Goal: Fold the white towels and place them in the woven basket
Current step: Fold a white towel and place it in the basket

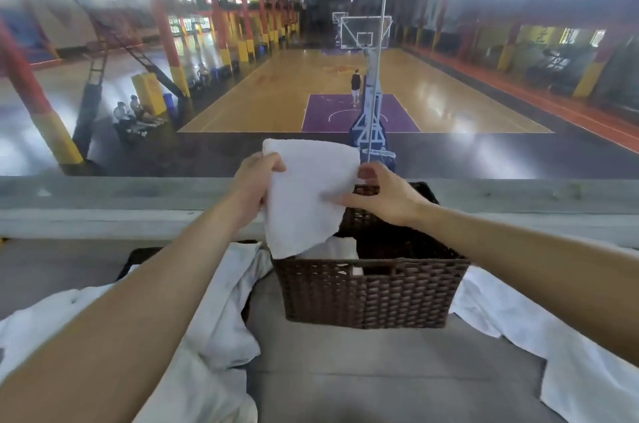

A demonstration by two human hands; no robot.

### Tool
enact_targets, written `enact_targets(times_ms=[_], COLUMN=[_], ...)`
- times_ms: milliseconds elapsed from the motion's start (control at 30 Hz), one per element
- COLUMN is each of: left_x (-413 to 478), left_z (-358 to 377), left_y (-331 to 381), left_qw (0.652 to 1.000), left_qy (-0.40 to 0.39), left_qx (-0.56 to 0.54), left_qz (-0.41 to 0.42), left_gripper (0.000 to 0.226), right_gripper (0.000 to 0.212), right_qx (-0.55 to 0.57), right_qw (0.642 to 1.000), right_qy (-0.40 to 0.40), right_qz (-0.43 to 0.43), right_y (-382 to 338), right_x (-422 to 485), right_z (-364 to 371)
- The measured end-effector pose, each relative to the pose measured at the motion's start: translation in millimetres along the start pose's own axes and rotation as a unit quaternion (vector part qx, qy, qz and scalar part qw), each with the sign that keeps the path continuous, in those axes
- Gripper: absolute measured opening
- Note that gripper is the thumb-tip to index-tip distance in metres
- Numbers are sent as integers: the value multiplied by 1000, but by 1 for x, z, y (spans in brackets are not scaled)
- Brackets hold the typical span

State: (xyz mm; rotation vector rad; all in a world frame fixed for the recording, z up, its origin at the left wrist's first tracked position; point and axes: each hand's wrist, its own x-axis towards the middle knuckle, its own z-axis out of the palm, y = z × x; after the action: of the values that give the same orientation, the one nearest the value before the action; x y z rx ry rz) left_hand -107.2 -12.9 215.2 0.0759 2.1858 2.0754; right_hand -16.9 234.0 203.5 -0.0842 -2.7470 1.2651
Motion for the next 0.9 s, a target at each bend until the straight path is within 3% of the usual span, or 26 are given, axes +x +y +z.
enact_targets(times_ms=[33, 67, 100, 200, 300, 367, 467, 600, 733, 800, 833, 900], left_x=[10, 18, 27, 56, 83, 96, 115, 136, 153, 164, 169, 177], left_z=[1, 4, 8, 30, 41, 47, 58, 63, 67, 76, 81, 92], left_y=[1, 1, 0, -4, -28, -54, -90, -135, -176, -185, -187, -193], left_qw=[999, 998, 996, 994, 991, 982, 988, 967, 916, 893, 869, 787], left_qy=[-27, -51, -66, -62, -93, -150, -83, -99, -179, -195, -211, -235], left_qx=[-23, -46, -63, -82, -25, 26, 112, 213, 308, 362, 410, 541], left_qz=[-7, -14, -21, -34, -90, -110, -66, -103, -184, -183, -180, -178], left_gripper=[36, 36, 35, 29, 36, 53, 84, 78, 71, 79, 84, 96], right_gripper=[115, 119, 109, 51, 40, 41, 35, 32, 38, 30, 27, 26], right_qx=[93, 176, 240, 377, 443, 431, 356, 235, 147, 190, 214, 240], right_qw=[995, 981, 966, 918, 892, 894, 908, 924, 911, 882, 869, 858], right_qy=[-29, -56, -86, -107, -44, 8, 44, -14, -150, -167, -166, -169], right_qz=[38, 53, 51, 57, 78, 121, 215, 303, 354, 397, 413, 421], right_y=[8, 16, 21, 27, 47, 67, 105, 151, 176, 189, 196, 209], right_x=[15, 28, 37, 48, 72, 96, 130, 157, 171, 177, 180, 183], right_z=[-2, -2, 0, 6, 18, 33, 56, 91, 115, 123, 129, 141])
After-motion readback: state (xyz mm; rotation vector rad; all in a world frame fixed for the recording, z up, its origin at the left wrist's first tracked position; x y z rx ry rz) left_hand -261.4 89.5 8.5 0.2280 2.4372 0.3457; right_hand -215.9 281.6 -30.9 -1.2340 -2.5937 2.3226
